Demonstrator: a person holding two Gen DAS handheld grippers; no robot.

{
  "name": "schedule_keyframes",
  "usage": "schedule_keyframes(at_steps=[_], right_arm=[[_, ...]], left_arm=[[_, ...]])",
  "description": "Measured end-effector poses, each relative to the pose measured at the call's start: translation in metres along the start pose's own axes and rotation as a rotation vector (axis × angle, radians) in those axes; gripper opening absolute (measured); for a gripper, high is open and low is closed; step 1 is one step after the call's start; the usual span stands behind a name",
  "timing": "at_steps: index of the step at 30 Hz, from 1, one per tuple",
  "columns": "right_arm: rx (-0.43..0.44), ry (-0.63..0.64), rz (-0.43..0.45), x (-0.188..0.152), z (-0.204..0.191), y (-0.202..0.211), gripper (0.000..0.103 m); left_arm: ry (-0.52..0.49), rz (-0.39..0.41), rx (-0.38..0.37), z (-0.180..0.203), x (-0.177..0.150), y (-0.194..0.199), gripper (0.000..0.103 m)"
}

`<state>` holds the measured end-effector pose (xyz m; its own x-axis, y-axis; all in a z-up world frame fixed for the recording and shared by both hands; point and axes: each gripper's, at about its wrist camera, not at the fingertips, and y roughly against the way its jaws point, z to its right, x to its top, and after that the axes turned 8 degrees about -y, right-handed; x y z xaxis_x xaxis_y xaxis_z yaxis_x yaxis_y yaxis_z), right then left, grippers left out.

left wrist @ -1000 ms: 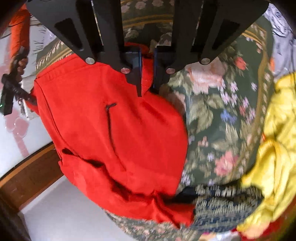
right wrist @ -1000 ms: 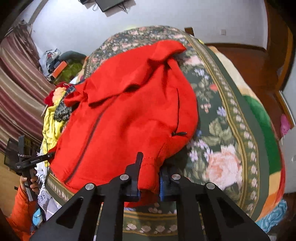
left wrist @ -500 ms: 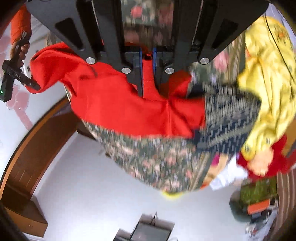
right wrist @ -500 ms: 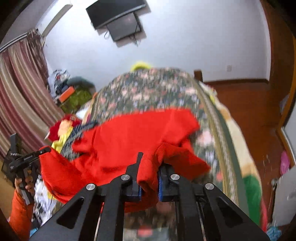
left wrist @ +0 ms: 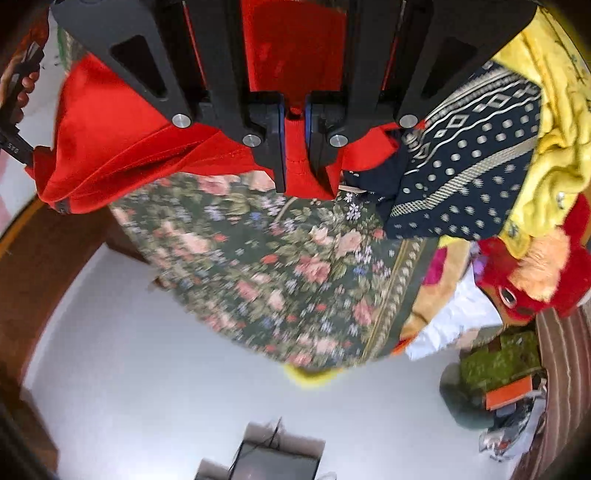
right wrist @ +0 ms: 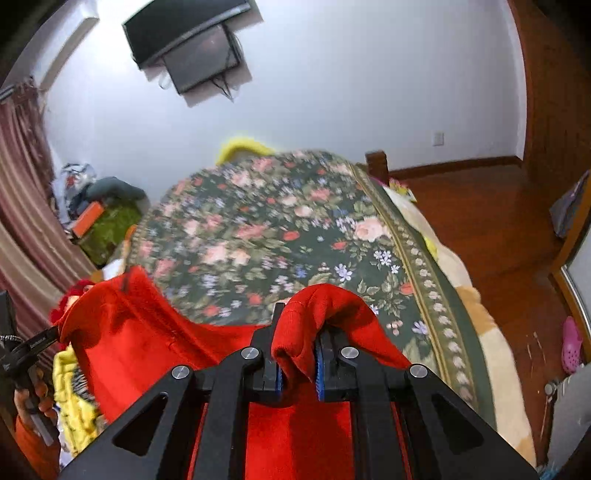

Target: Fold large clothes

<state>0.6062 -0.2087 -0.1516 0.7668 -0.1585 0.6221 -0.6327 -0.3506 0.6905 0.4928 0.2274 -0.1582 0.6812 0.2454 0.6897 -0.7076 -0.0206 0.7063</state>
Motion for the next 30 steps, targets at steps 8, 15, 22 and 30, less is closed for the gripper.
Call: schedule_keyframes(at_steps=[8, 15, 22, 30], right_arm=[[-0.011, -0.083, -0.120, -0.003, 0.042, -0.085, 0.010], [0.077, -0.164, -0.075, 0.008, 0.069, -0.061, 0.010], [0.095, -0.168, -0.074, 0.023, 0.060, -0.037, 0.010], [0.086, -0.058, -0.219, 0.023, 0.067, -0.014, 0.010]], left_arm=[[0.034, -0.184, 0.065, -0.008, -0.022, -0.113, 0.007], [-0.069, -0.222, 0.131, 0.006, -0.027, -0.131, 0.011], [-0.085, -0.308, 0.168, 0.007, -0.016, -0.142, 0.012], [-0.148, -0.337, 0.256, 0.018, -0.014, -0.143, 0.019]])
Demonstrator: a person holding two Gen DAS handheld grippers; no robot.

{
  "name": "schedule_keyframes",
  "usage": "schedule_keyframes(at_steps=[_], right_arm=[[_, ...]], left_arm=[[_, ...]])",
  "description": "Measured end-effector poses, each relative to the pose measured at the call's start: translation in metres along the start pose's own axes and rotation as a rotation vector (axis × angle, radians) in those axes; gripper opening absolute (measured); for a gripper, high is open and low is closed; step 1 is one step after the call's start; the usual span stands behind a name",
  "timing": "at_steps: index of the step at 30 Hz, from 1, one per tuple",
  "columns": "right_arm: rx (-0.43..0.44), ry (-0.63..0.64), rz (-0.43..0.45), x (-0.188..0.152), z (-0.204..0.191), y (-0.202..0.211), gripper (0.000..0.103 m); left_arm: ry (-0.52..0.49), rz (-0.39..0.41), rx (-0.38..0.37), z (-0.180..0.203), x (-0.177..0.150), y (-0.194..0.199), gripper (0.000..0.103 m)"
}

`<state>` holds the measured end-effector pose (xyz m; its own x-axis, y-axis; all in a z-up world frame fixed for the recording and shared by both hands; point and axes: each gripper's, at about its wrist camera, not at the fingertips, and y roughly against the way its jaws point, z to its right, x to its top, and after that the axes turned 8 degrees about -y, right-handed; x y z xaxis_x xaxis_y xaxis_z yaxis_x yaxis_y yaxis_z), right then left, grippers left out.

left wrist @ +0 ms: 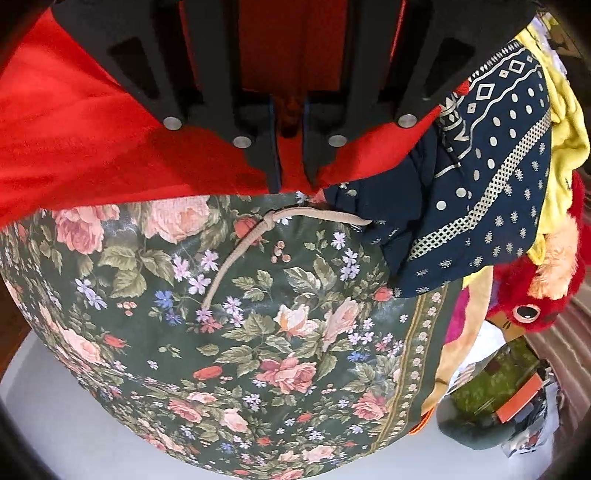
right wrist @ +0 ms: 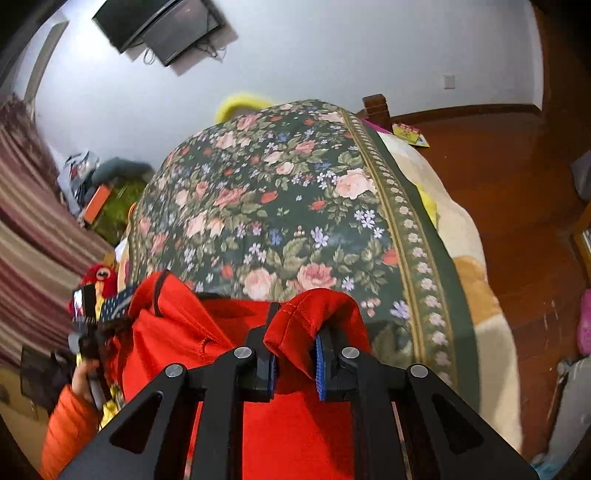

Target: Fold large clothes

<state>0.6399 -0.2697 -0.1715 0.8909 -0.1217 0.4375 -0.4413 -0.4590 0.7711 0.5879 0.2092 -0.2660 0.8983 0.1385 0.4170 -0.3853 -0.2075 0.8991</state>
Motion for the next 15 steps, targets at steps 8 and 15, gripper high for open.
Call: schedule_keyframes(at_steps=[8, 15], right_arm=[[-0.129, 0.033, -0.004, -0.006, 0.019, 0.035, 0.010], [-0.222, 0.109, 0.026, -0.017, -0.007, 0.004, 0.011]], left_arm=[[0.019, -0.033, 0.062, -0.035, -0.019, -0.009, 0.012], [-0.033, 0.104, -0.121, -0.028, -0.021, 0.056, 0.015]])
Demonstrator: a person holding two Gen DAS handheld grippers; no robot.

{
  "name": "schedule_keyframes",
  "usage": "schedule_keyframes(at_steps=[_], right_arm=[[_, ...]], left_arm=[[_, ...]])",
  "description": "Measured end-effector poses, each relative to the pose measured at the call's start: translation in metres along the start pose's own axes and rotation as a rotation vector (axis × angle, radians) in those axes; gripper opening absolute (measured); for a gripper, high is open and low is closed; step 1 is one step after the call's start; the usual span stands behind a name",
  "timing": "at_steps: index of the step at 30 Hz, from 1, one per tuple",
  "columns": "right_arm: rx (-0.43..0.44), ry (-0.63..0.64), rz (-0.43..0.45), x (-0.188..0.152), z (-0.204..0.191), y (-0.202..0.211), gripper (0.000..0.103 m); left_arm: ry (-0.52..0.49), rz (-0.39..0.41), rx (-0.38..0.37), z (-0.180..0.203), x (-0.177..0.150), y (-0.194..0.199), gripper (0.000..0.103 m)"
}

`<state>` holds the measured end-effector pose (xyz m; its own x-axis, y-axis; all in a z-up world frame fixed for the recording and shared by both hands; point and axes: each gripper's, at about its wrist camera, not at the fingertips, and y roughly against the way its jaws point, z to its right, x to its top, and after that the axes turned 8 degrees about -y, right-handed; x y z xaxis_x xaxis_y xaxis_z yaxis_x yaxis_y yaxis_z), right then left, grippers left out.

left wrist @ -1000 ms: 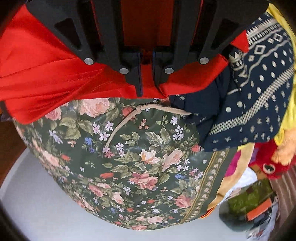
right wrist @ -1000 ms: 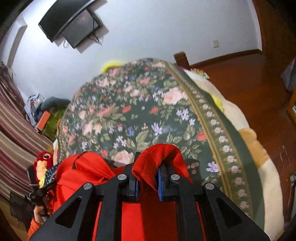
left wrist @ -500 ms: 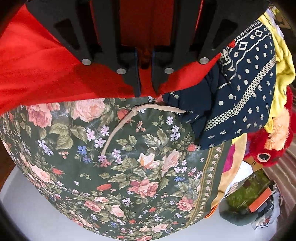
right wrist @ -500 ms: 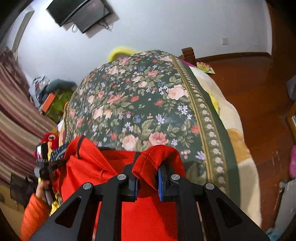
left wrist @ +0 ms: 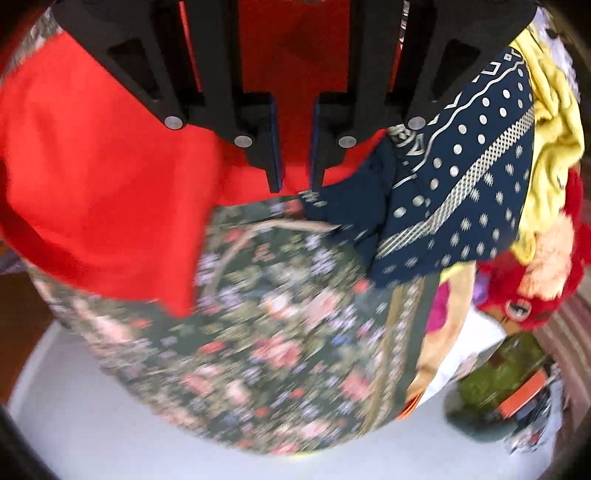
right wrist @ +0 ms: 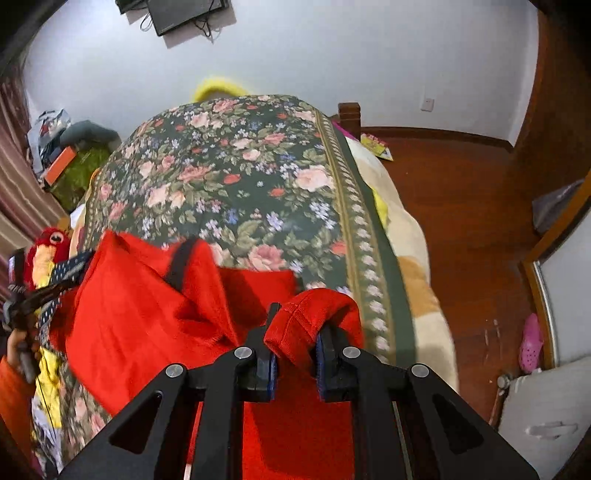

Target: Fold large clothes

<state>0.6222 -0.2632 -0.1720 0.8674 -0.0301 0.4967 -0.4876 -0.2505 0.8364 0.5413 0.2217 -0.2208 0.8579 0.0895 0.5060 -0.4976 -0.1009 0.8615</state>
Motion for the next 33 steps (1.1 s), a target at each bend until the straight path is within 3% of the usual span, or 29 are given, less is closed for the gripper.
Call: schedule_keyframes(at_steps=[1, 3, 5, 9, 11, 14, 22, 23, 25, 28, 30, 33], right_arm=[[0.005, -0.006, 0.002, 0.001, -0.003, -0.002, 0.011], [0.011, -0.014, 0.008, 0.003, -0.008, -0.008, 0.011], [0.011, -0.015, 0.010, 0.005, -0.011, -0.013, 0.011], [0.004, -0.020, -0.007, 0.008, -0.009, -0.018, 0.011], [0.006, -0.022, -0.018, 0.009, -0.005, -0.017, 0.011], [0.029, -0.036, -0.039, 0.012, 0.005, -0.014, 0.011], [0.183, -0.171, -0.061, 0.031, 0.050, 0.023, 0.011], [0.177, -0.165, -0.054, 0.032, 0.050, 0.028, 0.011], [0.048, -0.124, 0.029, 0.038, 0.053, 0.051, 0.011], [-0.066, -0.163, 0.150, 0.045, 0.073, 0.086, 0.011], [-0.081, -0.185, 0.193, 0.044, 0.086, 0.106, 0.011], [-0.053, -0.158, 0.163, 0.034, 0.087, 0.106, 0.011]], left_arm=[[-0.012, 0.012, -0.016, 0.007, 0.002, 0.004, 0.022], [-0.056, 0.052, -0.065, 0.028, 0.003, 0.018, 0.045], [-0.113, 0.087, -0.112, 0.053, 0.000, 0.027, 0.053], [-0.201, 0.058, -0.192, 0.106, -0.009, 0.017, 0.053], [-0.234, 0.012, -0.148, 0.126, -0.014, 0.000, 0.054], [-0.269, 0.044, -0.065, 0.139, -0.020, -0.005, 0.058], [-0.238, 0.063, 0.017, 0.144, -0.030, -0.009, 0.059], [-0.235, 0.061, 0.018, 0.143, -0.030, -0.010, 0.060], [-0.241, 0.060, 0.025, 0.144, -0.030, -0.011, 0.061], [-0.226, 0.055, 0.019, 0.142, -0.029, -0.012, 0.062], [-0.219, 0.057, 0.004, 0.140, -0.028, -0.011, 0.062], [-0.217, 0.064, -0.050, 0.130, -0.029, -0.005, 0.062]])
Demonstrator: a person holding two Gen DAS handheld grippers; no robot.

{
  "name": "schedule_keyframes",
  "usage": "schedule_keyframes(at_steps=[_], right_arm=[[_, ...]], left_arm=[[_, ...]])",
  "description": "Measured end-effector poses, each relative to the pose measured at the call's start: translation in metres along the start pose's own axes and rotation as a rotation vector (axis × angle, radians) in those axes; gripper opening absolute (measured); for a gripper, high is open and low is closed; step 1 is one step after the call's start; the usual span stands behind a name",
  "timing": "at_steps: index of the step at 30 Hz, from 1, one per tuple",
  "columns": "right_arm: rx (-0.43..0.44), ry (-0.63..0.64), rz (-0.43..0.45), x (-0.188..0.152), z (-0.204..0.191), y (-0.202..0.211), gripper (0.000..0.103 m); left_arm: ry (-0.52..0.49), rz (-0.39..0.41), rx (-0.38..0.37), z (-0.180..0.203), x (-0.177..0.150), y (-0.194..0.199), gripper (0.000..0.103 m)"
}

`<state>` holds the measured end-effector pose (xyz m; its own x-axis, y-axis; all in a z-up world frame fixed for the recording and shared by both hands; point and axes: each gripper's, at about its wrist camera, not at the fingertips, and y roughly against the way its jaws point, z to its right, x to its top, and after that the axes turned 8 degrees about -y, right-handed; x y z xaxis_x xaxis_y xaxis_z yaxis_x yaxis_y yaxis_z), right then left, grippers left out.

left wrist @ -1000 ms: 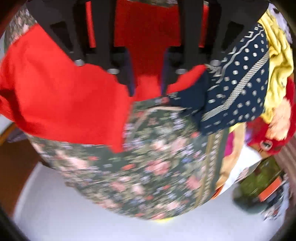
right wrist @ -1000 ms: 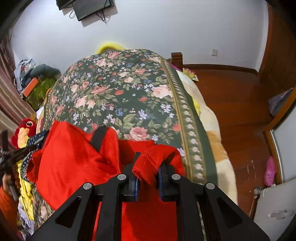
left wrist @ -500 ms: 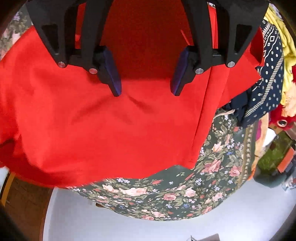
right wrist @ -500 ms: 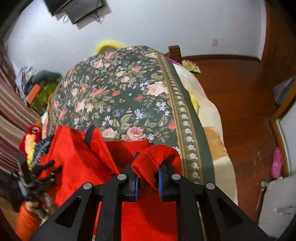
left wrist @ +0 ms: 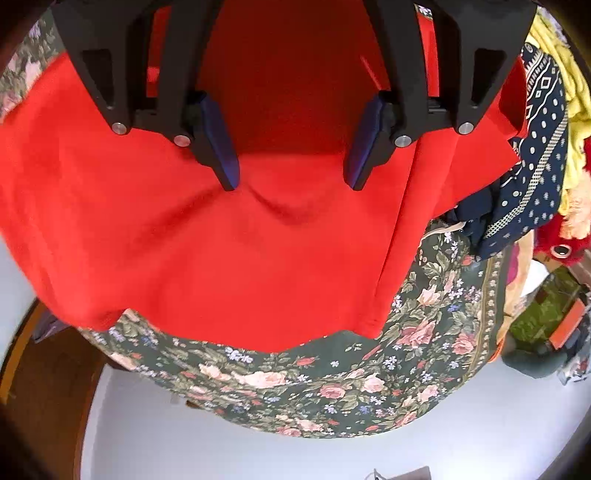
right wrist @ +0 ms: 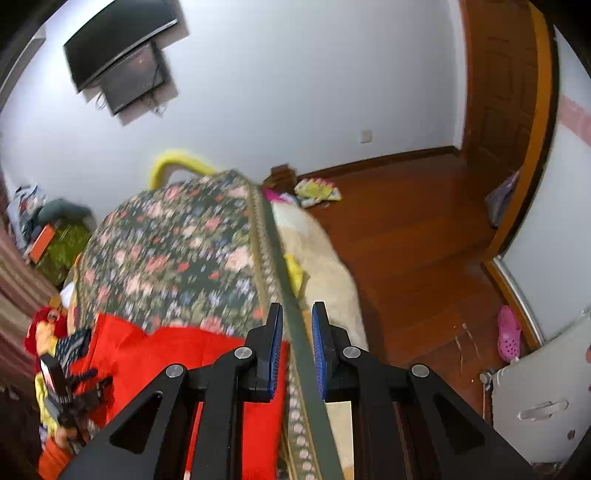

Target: Fold large clothes

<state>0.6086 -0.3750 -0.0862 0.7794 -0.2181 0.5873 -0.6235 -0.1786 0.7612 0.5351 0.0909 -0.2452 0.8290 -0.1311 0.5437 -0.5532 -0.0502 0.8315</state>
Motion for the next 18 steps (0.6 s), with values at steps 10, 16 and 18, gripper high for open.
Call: schedule_keyframes(at_steps=[10, 16, 18], right_arm=[[0.058, 0.141, -0.152, -0.076, -0.050, -0.072, 0.011], [0.076, 0.190, -0.218, -0.113, -0.077, -0.112, 0.011], [0.078, 0.198, -0.223, -0.118, -0.083, -0.118, 0.011]], left_arm=[[0.199, -0.012, -0.046, -0.110, -0.008, 0.018, 0.071], [0.276, -0.090, -0.162, -0.142, 0.006, -0.028, 0.071], [0.294, -0.100, -0.198, -0.143, 0.012, -0.045, 0.071]])
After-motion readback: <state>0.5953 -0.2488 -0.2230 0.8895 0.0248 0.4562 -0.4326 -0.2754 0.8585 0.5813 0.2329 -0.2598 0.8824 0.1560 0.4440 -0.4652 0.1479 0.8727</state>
